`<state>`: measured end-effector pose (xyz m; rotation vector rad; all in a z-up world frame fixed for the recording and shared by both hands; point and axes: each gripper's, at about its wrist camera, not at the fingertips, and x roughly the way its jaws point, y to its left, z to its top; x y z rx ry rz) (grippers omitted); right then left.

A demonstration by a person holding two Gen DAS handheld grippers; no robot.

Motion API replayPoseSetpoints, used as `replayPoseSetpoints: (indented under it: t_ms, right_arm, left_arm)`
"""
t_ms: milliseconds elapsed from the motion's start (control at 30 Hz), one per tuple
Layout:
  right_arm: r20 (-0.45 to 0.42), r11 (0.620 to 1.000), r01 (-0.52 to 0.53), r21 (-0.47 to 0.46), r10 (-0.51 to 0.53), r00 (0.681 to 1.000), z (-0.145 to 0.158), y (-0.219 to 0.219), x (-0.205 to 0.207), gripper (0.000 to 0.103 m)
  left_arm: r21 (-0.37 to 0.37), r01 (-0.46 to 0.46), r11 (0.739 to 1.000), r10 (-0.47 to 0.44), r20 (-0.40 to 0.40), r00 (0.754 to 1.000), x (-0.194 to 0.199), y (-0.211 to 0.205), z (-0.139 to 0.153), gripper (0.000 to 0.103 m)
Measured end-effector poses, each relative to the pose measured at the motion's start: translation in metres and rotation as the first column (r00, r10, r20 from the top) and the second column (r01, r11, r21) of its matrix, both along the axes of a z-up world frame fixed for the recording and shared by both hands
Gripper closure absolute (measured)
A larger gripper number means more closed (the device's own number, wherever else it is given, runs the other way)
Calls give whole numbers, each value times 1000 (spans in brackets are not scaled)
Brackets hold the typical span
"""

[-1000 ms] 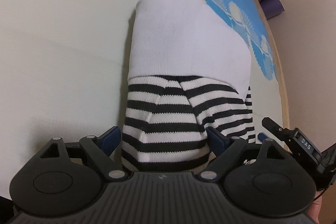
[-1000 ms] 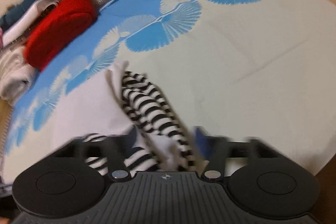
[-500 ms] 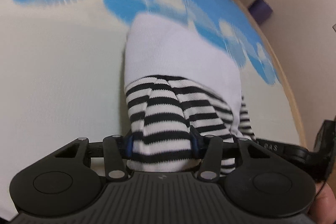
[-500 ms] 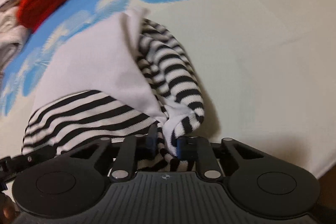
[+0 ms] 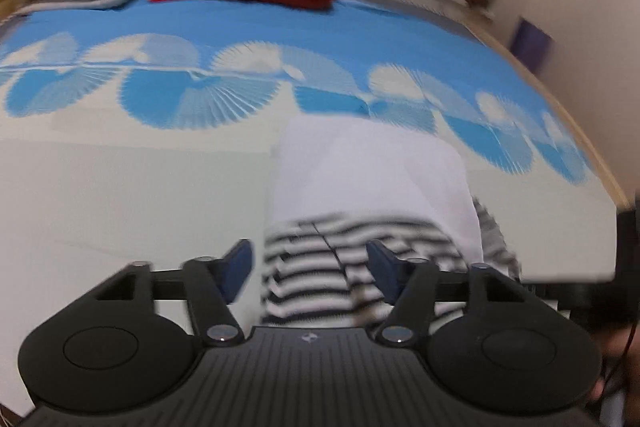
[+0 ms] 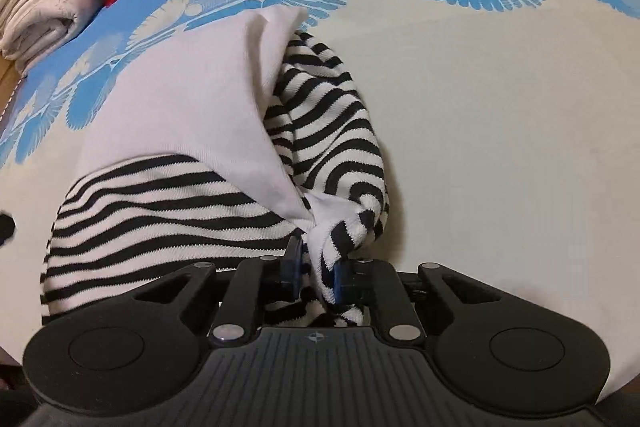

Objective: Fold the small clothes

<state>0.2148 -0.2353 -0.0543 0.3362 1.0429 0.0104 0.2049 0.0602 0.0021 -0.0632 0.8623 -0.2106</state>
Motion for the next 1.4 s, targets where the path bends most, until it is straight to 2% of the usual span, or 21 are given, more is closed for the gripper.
replayPoseSetpoints:
  t_ms: [67, 100, 133, 200, 300, 367, 467, 500, 567, 633, 700, 767, 800, 867, 967, 1033, 1100, 1167, 1267, 1333, 1400]
  right_arm:
    - [0, 1000, -9, -29, 9, 1000, 1, 1, 2, 89]
    - [0, 999, -7, -38, 7, 1000, 0, 2, -3, 89]
    - [-4, 999, -5, -44, 5, 1000, 0, 3, -6, 89]
    - [-9, 999, 3, -50, -4, 1000, 2, 3, -7, 89]
    - [21, 998, 8, -55, -7, 1000, 12, 4, -12, 89]
    - [39, 998, 1, -59, 1, 999, 16, 3, -15, 89]
    - [15, 997, -23, -70, 25, 1000, 13, 3, -14, 89]
    - [-15, 997, -45, -65, 44, 999, 11, 4, -13, 89]
    - [-37, 992, -83, -94, 80, 996, 12, 10, -14, 86]
    - [-19, 976, -129, -174, 128, 992, 21, 19, -19, 81]
    - [13, 957, -168, -236, 176, 984, 34, 26, -28, 70]
    - [53, 942, -180, -282, 202, 978, 48, 27, -38, 48]
    - [79, 939, -171, -297, 202, 976, 56, 25, -44, 44]
    - [147, 944, -146, -297, 196, 969, 77, 18, -58, 42]
    - [248, 953, -108, -281, 181, 952, 109, 9, -83, 36]
    - [319, 956, -89, -279, 180, 930, 129, 6, -104, 31]
    - [370, 959, -71, -273, 172, 913, 141, 3, -123, 26]
    - [412, 965, -56, -258, 162, 897, 147, 2, -144, 17]
    - [441, 959, -62, -275, 183, 879, 139, 6, -170, 14]
    - [443, 958, -59, -279, 183, 878, 124, 7, -180, 14]
    - [407, 964, -70, -258, 173, 897, 113, 8, -178, 14]
  left_arm:
    - [88, 10, 996, 1, -125, 992, 8, -9, -30, 38]
    - [102, 2, 995, 15, -165, 986, 10, -9, -42, 36]
    - [95, -18, 995, 34, -172, 985, 10, -6, -44, 33]
    - [85, -26, 996, 39, -153, 987, 8, -6, -33, 33]
    - [95, -10, 995, 14, -44, 999, -5, -6, -12, 33]
    - [83, 19, 996, -16, -35, 999, -10, -5, -14, 33]
    - [153, 79, 985, -43, -223, 974, -5, -13, -55, 28]
    - [168, 88, 982, -42, -257, 966, -5, -16, -64, 24]
    - [194, 81, 978, -36, -223, 974, -12, -21, -57, 24]
    - [250, 77, 965, -49, -119, 992, -22, -26, -39, 22]
    - [303, 55, 951, -54, -13, 998, -37, -28, -22, 16]
    - [302, 44, 952, -63, 53, 997, -50, -29, -8, 12]
    - [290, 50, 956, -71, 63, 995, -51, -27, -2, 12]
    - [293, 68, 954, -92, 71, 993, -60, -29, 15, 12]
    - [334, 12, 943, -62, 141, 988, -76, -33, 49, 10]
    - [314, -29, 949, -30, 181, 983, -92, -33, 66, 0]
    - [284, -51, 957, -14, 222, 975, -113, -32, 77, 1]
    - [278, -68, 958, 1, 234, 972, -133, -35, 76, 1]
    - [247, -99, 964, 47, 209, 977, -156, -38, 56, 1]
    - [216, -81, 973, 50, 144, 988, -163, -41, 39, 1]
    - [207, -25, 978, 9, 81, 997, -162, -46, 30, 1]
